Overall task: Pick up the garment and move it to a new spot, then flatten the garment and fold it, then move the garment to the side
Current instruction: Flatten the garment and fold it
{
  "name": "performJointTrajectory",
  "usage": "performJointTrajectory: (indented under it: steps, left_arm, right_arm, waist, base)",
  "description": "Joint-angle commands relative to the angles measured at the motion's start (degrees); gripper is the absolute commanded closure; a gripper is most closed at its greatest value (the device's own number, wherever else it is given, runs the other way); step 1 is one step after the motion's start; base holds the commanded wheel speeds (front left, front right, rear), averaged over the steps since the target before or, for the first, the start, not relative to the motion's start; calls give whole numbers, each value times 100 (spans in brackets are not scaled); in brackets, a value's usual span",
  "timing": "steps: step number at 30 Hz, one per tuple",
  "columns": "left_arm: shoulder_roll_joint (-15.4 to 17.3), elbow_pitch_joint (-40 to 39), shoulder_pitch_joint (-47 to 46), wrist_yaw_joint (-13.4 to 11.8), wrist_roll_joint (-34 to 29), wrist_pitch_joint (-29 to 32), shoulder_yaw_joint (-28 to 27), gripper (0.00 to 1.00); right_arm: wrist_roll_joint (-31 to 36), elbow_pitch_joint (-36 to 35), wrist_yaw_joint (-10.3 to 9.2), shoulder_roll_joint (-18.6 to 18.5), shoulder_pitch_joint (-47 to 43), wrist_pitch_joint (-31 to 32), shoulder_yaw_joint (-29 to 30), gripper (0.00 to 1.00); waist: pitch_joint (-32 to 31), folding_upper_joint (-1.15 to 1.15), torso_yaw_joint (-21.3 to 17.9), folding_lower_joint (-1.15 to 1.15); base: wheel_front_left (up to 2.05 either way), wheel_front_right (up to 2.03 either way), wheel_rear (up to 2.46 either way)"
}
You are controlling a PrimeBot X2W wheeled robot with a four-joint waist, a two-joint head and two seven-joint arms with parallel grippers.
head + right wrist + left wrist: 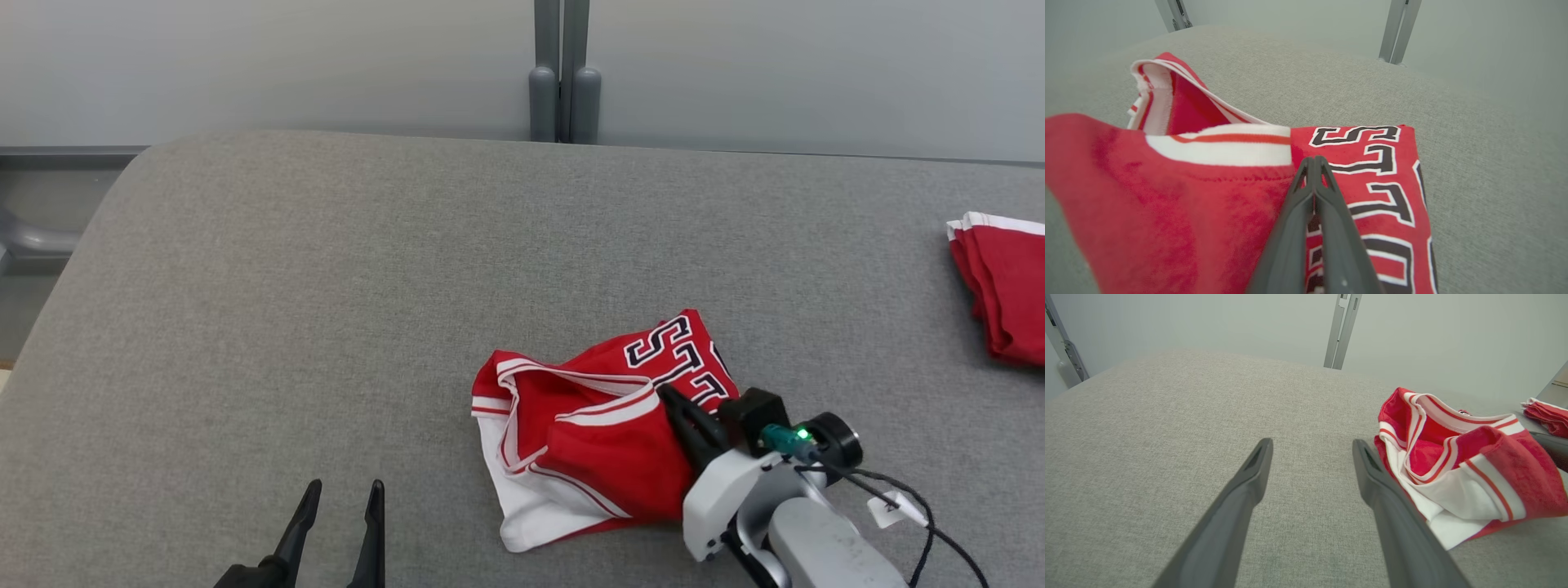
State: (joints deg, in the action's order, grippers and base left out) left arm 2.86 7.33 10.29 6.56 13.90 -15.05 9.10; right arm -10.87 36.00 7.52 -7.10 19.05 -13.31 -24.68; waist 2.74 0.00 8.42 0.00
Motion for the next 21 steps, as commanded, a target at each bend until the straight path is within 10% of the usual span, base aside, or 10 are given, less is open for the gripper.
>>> performJointTrajectory:
  steps: [1, 21]
  left_arm:
    - [12, -1, -89, -21, 16, -15, -19, 0]
    - [12, 54, 65, -31, -47, -15, 53, 0]
  right_arm:
    - [-59, 99, -6, 45, 52, -62, -157, 100]
    - [-781, 555, -6, 403, 133, -191, -1646, 100]
  waist:
    - [50, 0, 84, 0]
    - [-150, 0, 276, 0]
  base:
    - [0, 0, 0]
    - [0, 0, 0]
